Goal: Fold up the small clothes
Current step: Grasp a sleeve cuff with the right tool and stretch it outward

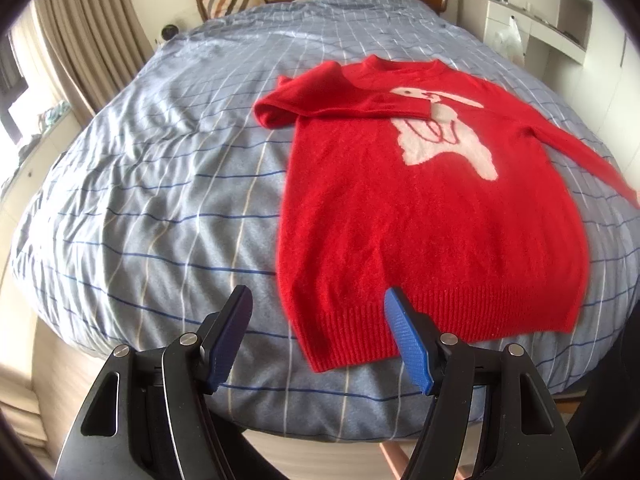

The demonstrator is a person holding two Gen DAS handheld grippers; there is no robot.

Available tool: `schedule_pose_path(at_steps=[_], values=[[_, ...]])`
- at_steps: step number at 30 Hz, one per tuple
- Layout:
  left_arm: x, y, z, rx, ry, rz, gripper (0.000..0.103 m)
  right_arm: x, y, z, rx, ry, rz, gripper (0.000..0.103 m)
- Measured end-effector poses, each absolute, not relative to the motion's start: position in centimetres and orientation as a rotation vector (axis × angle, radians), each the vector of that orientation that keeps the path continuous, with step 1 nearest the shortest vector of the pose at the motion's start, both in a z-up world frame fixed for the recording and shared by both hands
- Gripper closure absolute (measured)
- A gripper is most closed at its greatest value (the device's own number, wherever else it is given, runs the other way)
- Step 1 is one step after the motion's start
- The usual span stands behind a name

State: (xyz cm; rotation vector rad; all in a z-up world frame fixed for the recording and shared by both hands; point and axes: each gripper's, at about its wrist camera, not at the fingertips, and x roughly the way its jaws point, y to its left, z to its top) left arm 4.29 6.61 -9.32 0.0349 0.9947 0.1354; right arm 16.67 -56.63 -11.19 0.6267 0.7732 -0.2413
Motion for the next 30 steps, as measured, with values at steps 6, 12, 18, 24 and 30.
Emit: schedule_pose_path(at_steps=[6, 12, 18, 24, 30], values=[[5.1, 4.2, -8.3, 0.046, 0.988, 0.048, 0.005, 19.6, -52.4, -14.2, 0.542, 0.875, -0.118, 0.072], [4.9, 2.5, -9.3, 0.182, 1.05, 0.01, 0.001, 16.8, -51.8, -13.4, 0.434, 0.83, -0.225, 0.08], [4.8, 0.4, -12.3, 0.238, 1.229, -0.108, 0.002, 12.1, -48.4, -10.4, 0.318, 0.699, -0.243, 0.045], [8.9, -0.1, -3.2, 0.386, 0.908, -0.083, 0.002, 8.8, -43.0, -10.5, 0.267, 0.622, -0.176, 0.044], [16.2, -2.8, -3.9, 0.642, 0.779, -0.244, 0.002, 8.8, -39.9, -10.6, 0.204, 0.617, -0.128, 0.041]])
